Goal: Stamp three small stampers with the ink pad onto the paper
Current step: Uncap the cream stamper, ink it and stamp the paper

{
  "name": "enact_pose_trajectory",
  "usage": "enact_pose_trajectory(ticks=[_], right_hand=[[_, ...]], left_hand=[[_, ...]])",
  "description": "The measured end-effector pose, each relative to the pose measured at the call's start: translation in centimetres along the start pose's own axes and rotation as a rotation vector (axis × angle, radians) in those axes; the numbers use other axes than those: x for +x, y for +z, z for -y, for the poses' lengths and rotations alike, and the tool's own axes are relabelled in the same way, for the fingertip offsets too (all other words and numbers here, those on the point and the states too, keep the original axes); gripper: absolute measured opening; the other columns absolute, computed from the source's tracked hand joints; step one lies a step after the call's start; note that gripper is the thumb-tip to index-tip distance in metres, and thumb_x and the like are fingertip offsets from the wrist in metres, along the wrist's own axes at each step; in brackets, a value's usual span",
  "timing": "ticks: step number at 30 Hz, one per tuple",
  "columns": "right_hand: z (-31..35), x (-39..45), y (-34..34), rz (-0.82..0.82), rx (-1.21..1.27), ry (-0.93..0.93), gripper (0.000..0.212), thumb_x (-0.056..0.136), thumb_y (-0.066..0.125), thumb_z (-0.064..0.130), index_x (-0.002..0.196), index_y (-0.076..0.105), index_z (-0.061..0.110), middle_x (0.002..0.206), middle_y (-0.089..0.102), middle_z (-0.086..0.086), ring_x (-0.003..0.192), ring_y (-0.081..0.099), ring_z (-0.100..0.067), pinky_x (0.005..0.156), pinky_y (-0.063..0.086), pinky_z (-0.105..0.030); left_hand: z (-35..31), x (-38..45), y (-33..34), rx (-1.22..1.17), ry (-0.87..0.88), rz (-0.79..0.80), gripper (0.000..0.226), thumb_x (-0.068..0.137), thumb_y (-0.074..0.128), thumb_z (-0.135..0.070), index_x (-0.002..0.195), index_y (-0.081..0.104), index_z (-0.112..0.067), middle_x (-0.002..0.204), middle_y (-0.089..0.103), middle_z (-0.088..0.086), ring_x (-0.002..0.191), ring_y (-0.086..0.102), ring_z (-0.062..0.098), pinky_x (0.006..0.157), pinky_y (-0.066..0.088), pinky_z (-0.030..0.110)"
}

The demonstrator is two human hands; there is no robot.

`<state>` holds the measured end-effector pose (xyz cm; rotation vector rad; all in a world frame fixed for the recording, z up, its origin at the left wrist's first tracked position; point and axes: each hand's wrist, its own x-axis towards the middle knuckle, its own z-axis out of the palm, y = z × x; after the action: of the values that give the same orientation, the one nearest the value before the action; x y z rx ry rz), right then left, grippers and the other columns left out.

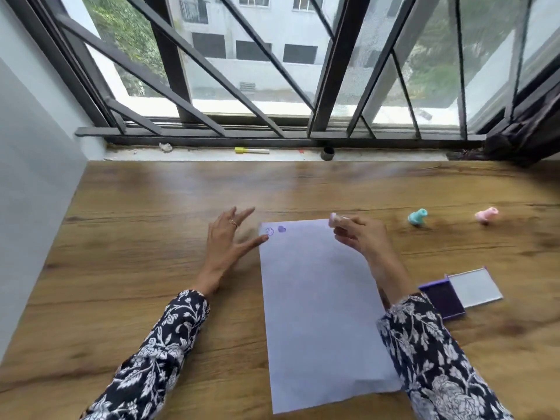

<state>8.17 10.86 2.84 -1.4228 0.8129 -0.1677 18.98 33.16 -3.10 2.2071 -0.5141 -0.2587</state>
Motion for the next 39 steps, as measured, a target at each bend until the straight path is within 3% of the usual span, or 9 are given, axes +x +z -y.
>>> enact_pose_trajectory(ticks=[4, 6, 13, 20, 24, 26, 29, 32, 39], right_hand=[[-0.8, -1.9, -6.5, -0.047, 0.137, 0.052, 0.004, 0.08, 0.066, 0.011, 0.078, 0.069, 0.008, 0.072, 0.069, -0.002, 0.067, 0.064, -0.011, 0.061, 0.056, -0.014], [-1.5, -2.5, -9.6, -0.075, 0.229, 0.065, 0.006, 0.081, 0.063, 0.008, 0.082, 0.069, 0.007, 0.071, 0.07, 0.0, 0.071, 0.064, -0.013, 0.061, 0.057, -0.016], [-3.8, -3.1, -16.5, -0.064, 0.316, 0.157, 0.007, 0.084, 0.06, 0.007, 0.087, 0.066, 0.005, 0.083, 0.065, -0.008, 0.079, 0.061, -0.017, 0.065, 0.058, -0.018], [-4.7, -2.5, -18.8, -0.005, 0.293, 0.164, 0.005, 0.082, 0.062, 0.007, 0.085, 0.067, 0.007, 0.081, 0.067, -0.008, 0.077, 0.063, -0.016, 0.068, 0.057, -0.018], [-5.1, -2.2, -19.7, 0.038, 0.202, 0.098, 0.011, 0.081, 0.065, 0.006, 0.089, 0.069, 0.011, 0.083, 0.071, -0.004, 0.08, 0.065, -0.012, 0.076, 0.055, -0.02], [-5.0, -2.2, -19.7, 0.054, 0.104, 0.012, 0.015, 0.078, 0.067, 0.004, 0.086, 0.07, 0.016, 0.079, 0.073, 0.004, 0.078, 0.066, -0.007, 0.074, 0.052, -0.017], [-4.5, -1.9, -19.9, 0.087, 0.051, -0.109, 0.025, 0.073, 0.068, -0.003, 0.079, 0.069, 0.021, 0.076, 0.075, 0.01, 0.078, 0.068, -0.002, 0.066, 0.049, -0.008], [-3.9, -1.3, -20.2, 0.11, -0.005, -0.181, 0.029, 0.07, 0.072, -0.004, 0.08, 0.072, 0.023, 0.084, 0.076, 0.004, 0.086, 0.07, -0.009, 0.069, 0.051, -0.013], [-3.2, -0.7, -21.1, 0.106, -0.064, -0.28, 0.037, 0.068, 0.073, -0.005, 0.074, 0.072, 0.031, 0.089, 0.074, -0.001, 0.087, 0.07, -0.011, 0.079, 0.055, -0.025]], left_hand=[[-3.9, -2.0, 2.2, 0.006, 0.134, -0.087, 0.044, 0.071, 0.077, -0.03, 0.112, 0.063, -0.021, 0.123, 0.056, 0.008, 0.116, 0.046, 0.02, 0.1, 0.031, 0.023], [-7.0, -3.2, 5.2, -0.005, 0.237, -0.007, 0.032, 0.074, 0.074, -0.026, 0.104, 0.067, -0.019, 0.111, 0.061, 0.005, 0.106, 0.05, 0.014, 0.094, 0.032, 0.012], [-14.8, -3.9, 15.7, 0.114, 0.369, 0.322, 0.031, 0.087, 0.059, -0.022, 0.116, 0.059, -0.014, 0.115, 0.058, 0.009, 0.108, 0.051, 0.021, 0.087, 0.044, 0.032], [-16.5, -3.0, 18.5, 0.203, 0.373, 0.369, 0.022, 0.086, 0.059, -0.018, 0.106, 0.06, -0.01, 0.106, 0.056, 0.011, 0.093, 0.056, 0.024, 0.08, 0.047, 0.039], [-17.4, -2.7, 19.5, 0.069, 0.186, 0.275, 0.02, 0.08, 0.067, -0.019, 0.097, 0.065, -0.009, 0.093, 0.063, 0.009, 0.081, 0.061, 0.023, 0.071, 0.046, 0.028], [-17.6, -2.9, 19.7, -0.221, -0.06, 0.221, 0.016, 0.078, 0.07, -0.024, 0.092, 0.07, -0.014, 0.083, 0.068, -0.001, 0.075, 0.063, 0.011, 0.065, 0.048, 0.018], [-18.0, -3.2, 20.1, -0.704, -0.306, 0.317, 0.015, 0.081, 0.067, -0.017, 0.095, 0.07, -0.014, 0.076, 0.071, -0.008, 0.075, 0.066, 0.004, 0.064, 0.051, 0.013], [-19.4, -3.1, 20.0, -0.868, -0.348, 0.405, 0.016, 0.085, 0.059, -0.006, 0.099, 0.065, -0.001, 0.074, 0.071, 0.0, 0.07, 0.068, 0.007, 0.064, 0.054, 0.013], [-21.5, -2.4, 19.6, -0.82, -0.272, 0.47, 0.013, 0.085, 0.059, -0.005, 0.091, 0.068, -0.012, 0.077, 0.071, 0.002, 0.071, 0.067, 0.006, 0.069, 0.055, 0.012]])
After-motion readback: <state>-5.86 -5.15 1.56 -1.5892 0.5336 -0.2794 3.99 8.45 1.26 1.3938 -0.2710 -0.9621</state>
